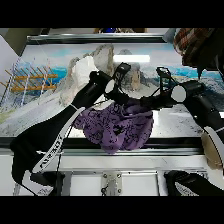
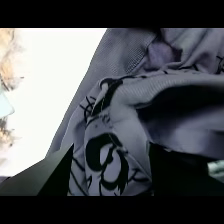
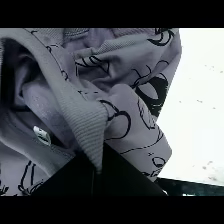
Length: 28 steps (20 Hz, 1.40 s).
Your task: Fold the clothes and pants, and hang the long-sleeved shirts on hangers.
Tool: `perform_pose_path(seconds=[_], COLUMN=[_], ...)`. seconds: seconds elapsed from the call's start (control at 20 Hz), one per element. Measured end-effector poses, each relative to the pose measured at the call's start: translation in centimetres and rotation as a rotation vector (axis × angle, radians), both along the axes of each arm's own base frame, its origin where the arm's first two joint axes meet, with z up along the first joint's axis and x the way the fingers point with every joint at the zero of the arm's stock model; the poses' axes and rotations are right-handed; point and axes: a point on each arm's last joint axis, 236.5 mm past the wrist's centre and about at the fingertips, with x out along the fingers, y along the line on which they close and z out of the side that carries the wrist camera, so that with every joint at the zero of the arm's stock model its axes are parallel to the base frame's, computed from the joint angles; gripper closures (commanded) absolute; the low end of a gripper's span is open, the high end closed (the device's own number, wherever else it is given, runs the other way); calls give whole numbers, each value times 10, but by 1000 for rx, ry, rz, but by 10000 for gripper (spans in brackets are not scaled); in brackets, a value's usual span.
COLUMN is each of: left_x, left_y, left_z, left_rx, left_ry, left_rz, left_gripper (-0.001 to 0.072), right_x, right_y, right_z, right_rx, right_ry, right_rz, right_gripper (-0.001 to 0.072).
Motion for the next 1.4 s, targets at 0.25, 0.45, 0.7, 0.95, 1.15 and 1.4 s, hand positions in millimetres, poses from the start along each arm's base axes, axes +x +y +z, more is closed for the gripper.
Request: perform_pose_path(seconds=[0.25,0.45,0.7,0.95,1.15,1.4], left_x=[1,1,0,-15,-9,3], left_y=[-16,-19,-30,-53,-38,0], left_z=[-26,-43,-38,-31,-40,-48], left_rx=[15,29,2,-7,59,162], left_ry=[-7,8,10,-10,-36,-23], left_rz=[-5,6,13,-40,-37,12], left_gripper=[227,229,227,228,229,684], right_x=[-5,-8,-13,-14,-14,-15], right_y=[-2,-2,-4,-4,-4,-4], right_z=[19,25,25,25,25,26], right_rx=[16,20,16,14,14,15], right_ry=[-39,-51,-38,-34,-33,-36], right_rz=[-5,-4,-2,-1,-1,-1], right_gripper=[692,692,691,691,692,692])
